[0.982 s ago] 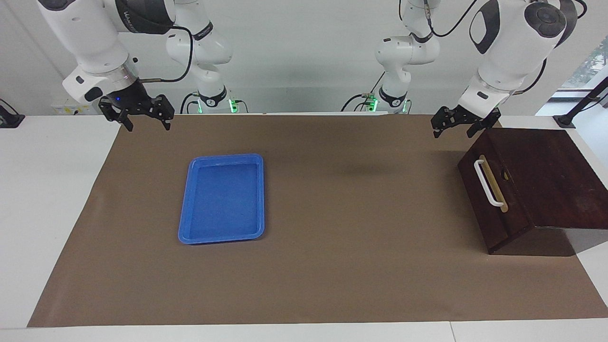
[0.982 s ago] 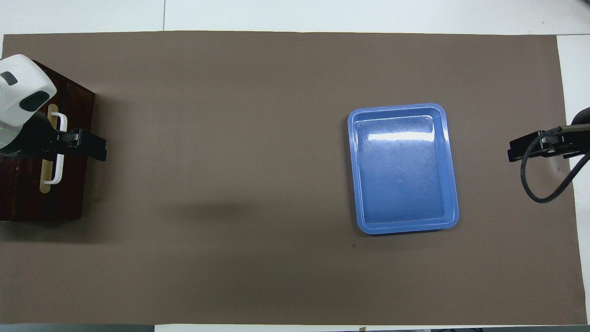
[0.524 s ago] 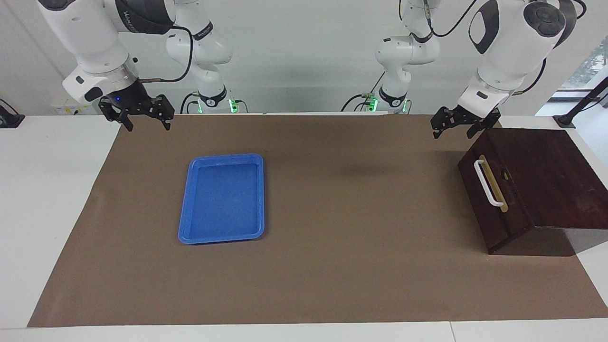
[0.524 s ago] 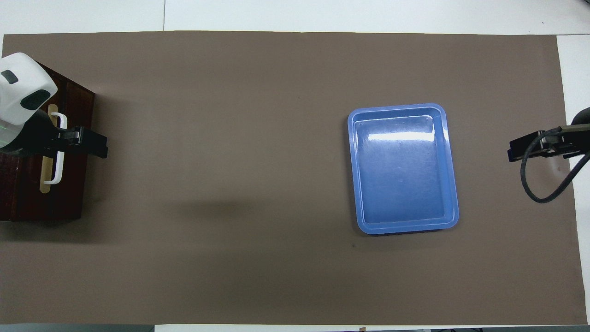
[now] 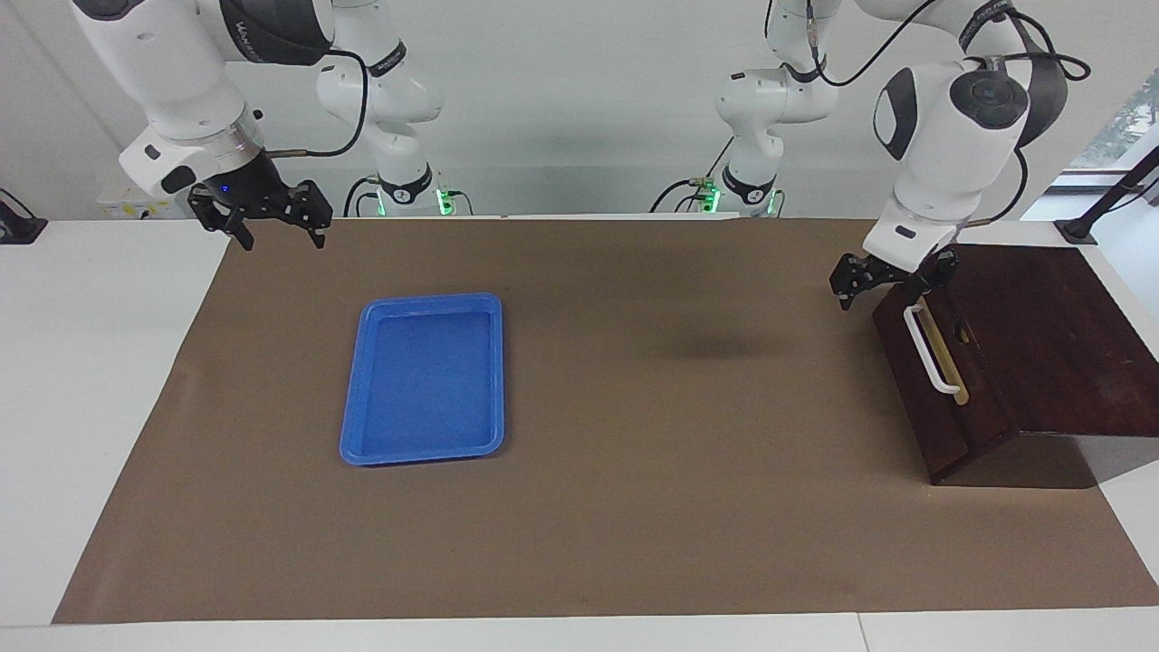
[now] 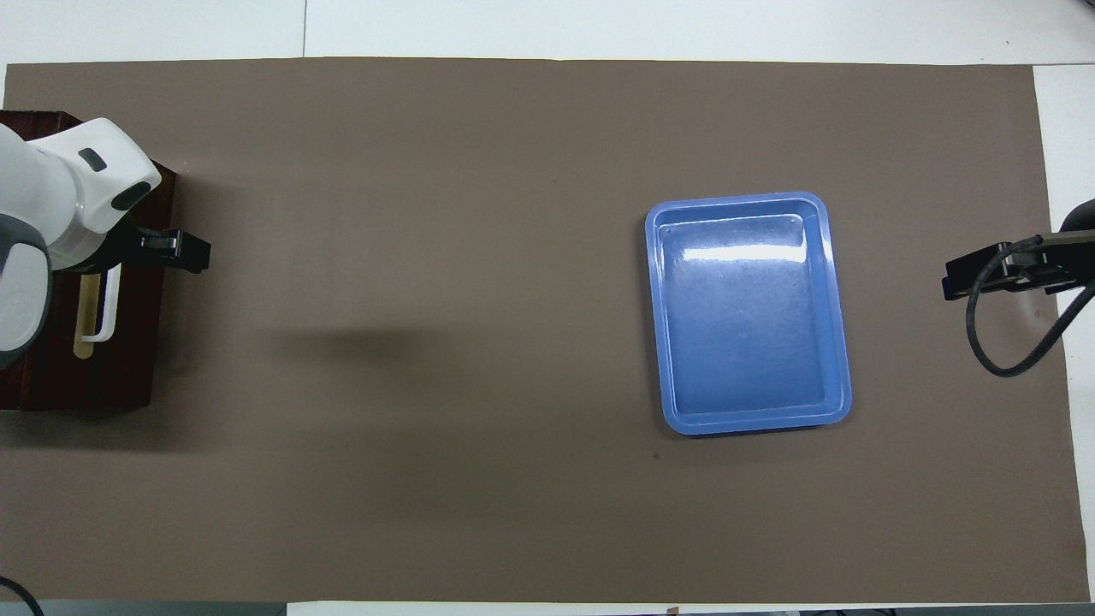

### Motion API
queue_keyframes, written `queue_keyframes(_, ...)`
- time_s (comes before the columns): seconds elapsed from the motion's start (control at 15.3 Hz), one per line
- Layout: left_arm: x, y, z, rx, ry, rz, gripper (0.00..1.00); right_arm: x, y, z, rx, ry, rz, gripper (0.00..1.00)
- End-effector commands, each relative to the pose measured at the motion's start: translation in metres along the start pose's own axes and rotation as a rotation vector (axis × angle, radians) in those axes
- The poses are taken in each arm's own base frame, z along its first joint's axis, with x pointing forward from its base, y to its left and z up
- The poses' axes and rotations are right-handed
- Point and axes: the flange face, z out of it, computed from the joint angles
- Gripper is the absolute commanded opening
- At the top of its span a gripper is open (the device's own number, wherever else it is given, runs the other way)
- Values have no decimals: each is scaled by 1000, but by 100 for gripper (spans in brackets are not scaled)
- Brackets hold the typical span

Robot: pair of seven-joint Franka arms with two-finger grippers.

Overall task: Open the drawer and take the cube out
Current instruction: 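Pull the white drawer handle away from the box with the left gripper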

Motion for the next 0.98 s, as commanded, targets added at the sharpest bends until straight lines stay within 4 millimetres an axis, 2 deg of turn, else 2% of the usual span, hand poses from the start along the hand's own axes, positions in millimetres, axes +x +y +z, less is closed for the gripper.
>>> queue_keyframes(0.0,14,-11,32,60,15,19,100,-5,0,-1,14,7,21,100)
queue_keyframes(0.26,11,-24,64,83,49,16,100,-5,0,-1,15,7,21,100)
queue_keyframes(0.39,10,-35,69,83,50,0,100,-5,0,-1,14,7,21,100)
queue_keyframes(0.59,6,-36,78,81,56,-2,100,-5,0,-1,14,7,21,100)
queue_keyframes(0.72,3,-47,85,78,69,-15,100,-5,0,-1,14,7,21,100)
queue_keyframes(0.92,-1,-44,91,75,68,-9,100,-5,0,-1,14,7,21,100)
